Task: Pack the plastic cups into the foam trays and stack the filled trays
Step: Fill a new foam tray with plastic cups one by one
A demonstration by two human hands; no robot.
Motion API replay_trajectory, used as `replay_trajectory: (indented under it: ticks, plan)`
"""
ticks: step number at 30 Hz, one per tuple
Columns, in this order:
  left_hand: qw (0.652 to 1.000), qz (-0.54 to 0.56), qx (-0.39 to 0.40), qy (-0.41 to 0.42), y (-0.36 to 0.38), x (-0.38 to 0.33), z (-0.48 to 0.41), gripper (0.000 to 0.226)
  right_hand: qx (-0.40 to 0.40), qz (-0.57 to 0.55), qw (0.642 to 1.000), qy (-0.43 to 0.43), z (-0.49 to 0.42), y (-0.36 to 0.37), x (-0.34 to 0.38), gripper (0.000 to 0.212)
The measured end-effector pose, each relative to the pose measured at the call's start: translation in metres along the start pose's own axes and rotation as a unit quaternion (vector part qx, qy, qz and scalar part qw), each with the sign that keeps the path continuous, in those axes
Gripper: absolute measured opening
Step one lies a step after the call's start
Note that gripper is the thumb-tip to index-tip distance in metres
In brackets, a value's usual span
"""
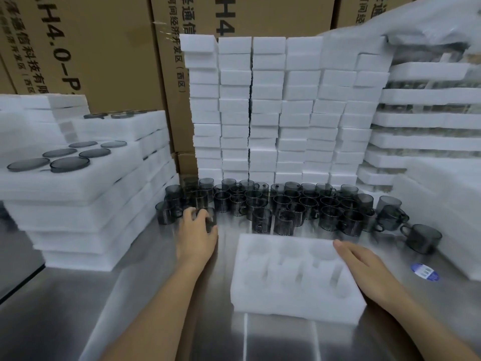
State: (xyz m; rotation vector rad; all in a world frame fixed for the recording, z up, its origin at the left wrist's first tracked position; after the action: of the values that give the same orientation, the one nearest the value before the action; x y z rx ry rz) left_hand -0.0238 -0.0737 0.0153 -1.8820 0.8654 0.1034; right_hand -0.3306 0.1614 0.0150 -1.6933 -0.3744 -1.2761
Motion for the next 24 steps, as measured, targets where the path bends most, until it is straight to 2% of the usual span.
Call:
replay_trajectory:
  ticks: [4, 6, 8, 10, 12, 14, 17, 19, 20, 22, 23, 24]
  plan:
    - [0.994, 0.104, 0.011, 0.008, 0.0, -0.002, 0.018, 0.016, 0.007, 0.016, 1.0, 0.001, 0.0, 0.0, 0.0, 0.037]
    - [0.981, 0.193, -0.015, 0.01, -0.002, -0.005, 0.029, 0.026, 0.006, 0.019, 1.0, -0.001, 0.0, -0.001, 0.0, 0.037]
    - [0.961, 0.271, -0.059, 0.015, -0.013, -0.021, 0.039, 0.058, 0.003, 0.021, 1.0, -0.002, 0.001, -0.001, 0.001, 0.036]
    - [0.947, 0.294, -0.115, 0.057, -0.031, -0.048, 0.045, 0.089, 0.005, 0.018, 1.0, -0.003, 0.002, 0.0, 0.001, 0.035]
    - [0.926, 0.274, -0.197, 0.172, -0.052, -0.08, 0.048, 0.085, 0.005, 0.017, 1.0, -0.007, 0.002, 0.0, 0.001, 0.034]
    - [0.884, 0.235, -0.283, 0.287, -0.069, -0.106, 0.056, 0.072, 0.001, 0.018, 1.0, -0.011, 0.0, 0.0, 0.0, 0.033]
    - [0.835, 0.233, -0.343, 0.362, -0.085, -0.126, 0.069, 0.065, -0.009, 0.019, 1.0, -0.014, -0.003, 0.001, -0.001, 0.03]
    - [0.829, 0.234, -0.339, 0.379, -0.09, -0.135, 0.076, 0.064, -0.01, 0.017, 1.0, -0.023, -0.001, 0.002, 0.002, 0.032]
    - [0.837, 0.258, -0.319, 0.362, -0.09, -0.137, 0.076, 0.065, -0.012, 0.019, 0.999, -0.027, -0.001, 0.003, 0.003, 0.035]
    - [0.847, 0.417, -0.23, 0.238, -0.087, -0.139, 0.072, 0.067, -0.018, 0.022, 0.999, -0.025, 0.0, 0.003, 0.004, 0.037]
    - [0.807, 0.556, -0.149, 0.132, -0.084, -0.14, 0.069, 0.067, -0.02, 0.022, 0.999, -0.024, 0.0, 0.003, 0.003, 0.038]
    - [0.712, 0.7, -0.044, 0.014, -0.079, -0.142, 0.066, 0.064, -0.018, 0.025, 0.999, -0.023, 0.0, 0.004, 0.004, 0.038]
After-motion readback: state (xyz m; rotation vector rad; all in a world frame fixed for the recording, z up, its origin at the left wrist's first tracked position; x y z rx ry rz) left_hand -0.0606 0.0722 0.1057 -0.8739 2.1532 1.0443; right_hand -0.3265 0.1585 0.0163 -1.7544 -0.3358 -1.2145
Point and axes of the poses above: each hand's wrist, its own z-axis away from the middle knuckle, its own y-axis out of the palm, x = y × z, the point moved 3 cm from there along -z, towards the middle knuckle, and after that the axes turned 12 degrees about y, right-handed, at the moved point
